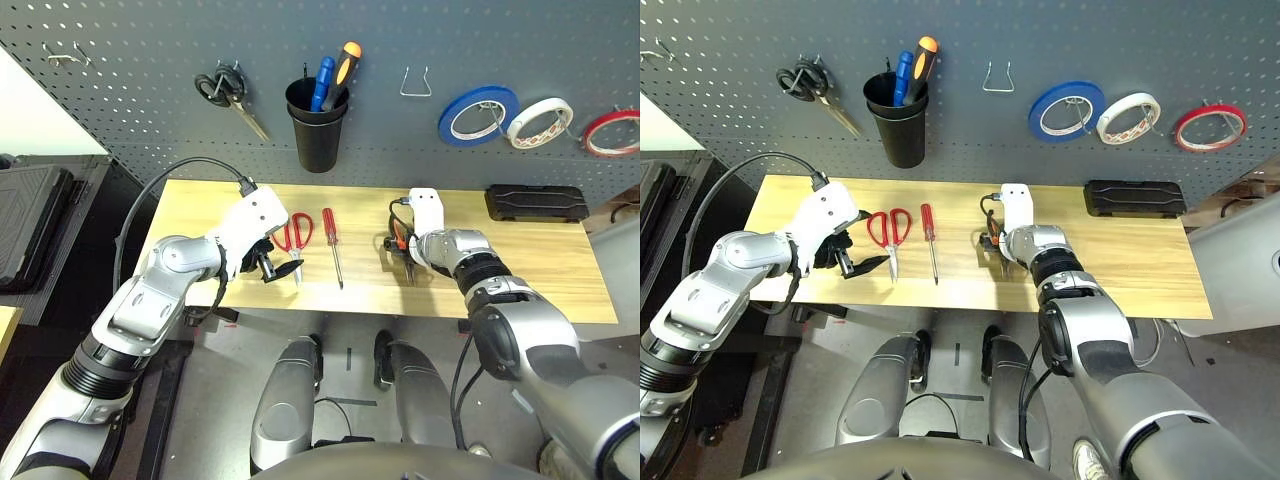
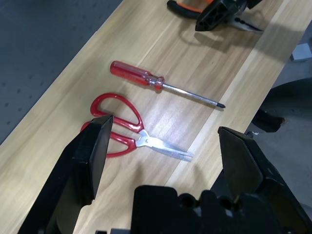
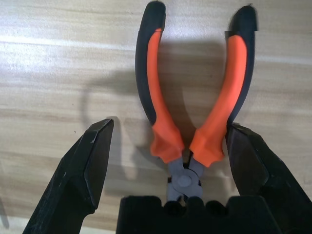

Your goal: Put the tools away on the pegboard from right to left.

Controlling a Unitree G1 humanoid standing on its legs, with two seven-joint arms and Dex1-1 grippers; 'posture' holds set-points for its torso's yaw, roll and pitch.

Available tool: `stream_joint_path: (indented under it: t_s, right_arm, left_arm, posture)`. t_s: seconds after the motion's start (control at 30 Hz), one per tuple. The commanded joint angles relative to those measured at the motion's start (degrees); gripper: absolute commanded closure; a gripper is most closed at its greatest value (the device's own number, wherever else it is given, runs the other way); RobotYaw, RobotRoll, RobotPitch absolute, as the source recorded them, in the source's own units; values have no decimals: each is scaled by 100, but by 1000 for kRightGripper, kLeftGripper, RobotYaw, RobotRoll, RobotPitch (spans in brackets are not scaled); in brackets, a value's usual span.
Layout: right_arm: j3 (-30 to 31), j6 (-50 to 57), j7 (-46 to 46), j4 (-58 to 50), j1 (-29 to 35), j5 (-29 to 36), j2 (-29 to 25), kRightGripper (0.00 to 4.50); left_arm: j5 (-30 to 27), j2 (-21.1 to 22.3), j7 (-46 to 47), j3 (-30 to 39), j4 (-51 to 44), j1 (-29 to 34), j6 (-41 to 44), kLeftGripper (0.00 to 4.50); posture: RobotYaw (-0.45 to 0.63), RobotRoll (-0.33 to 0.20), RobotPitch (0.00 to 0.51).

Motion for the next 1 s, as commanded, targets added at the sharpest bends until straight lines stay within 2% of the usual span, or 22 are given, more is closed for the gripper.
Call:
stream_joint_path:
  t_s: [0.03, 0.07, 0.27, 0.43, 0.67, 0.87, 1.0]
  right_arm:
    - [-38, -289, -109, 380, 39, -109, 35, 27]
    - [-19, -416, -144, 422, 43, -148, 28, 27]
    - [62, -745, -118, 526, 68, -302, -8, 2061]
    - [121, -924, 21, 457, 187, -399, -91, 2124]
    - [740, -1655, 853, -430, 613, -860, -345, 2124]
    - [872, -1763, 1309, -2309, 1759, -837, -716, 2124]
    - [938, -1919, 1539, -3568, 2599, -900, -1052, 2124]
  left_arm:
    - [88, 53, -71, -78, -3, 6, 76, 0]
    - [89, 51, -74, -79, -9, 8, 82, 0]
    - [96, 23, -65, -70, -56, 39, 114, 0]
    - [94, -15, -29, -50, -55, 80, 81, 0]
    - [-298, -296, 5, 430, -215, 272, -300, 0]
    - [-1105, -891, 1, 1139, -561, 502, -776, 0]
    - [-1514, -1095, 29, 1380, -838, 478, -795, 0]
  posture:
    - [299, 0, 243]
    - [300, 0, 244]
    - [302, 0, 246]
    - [300, 0, 245]
    - [292, 0, 242]
    - [293, 0, 237]
    - [292, 0, 233]
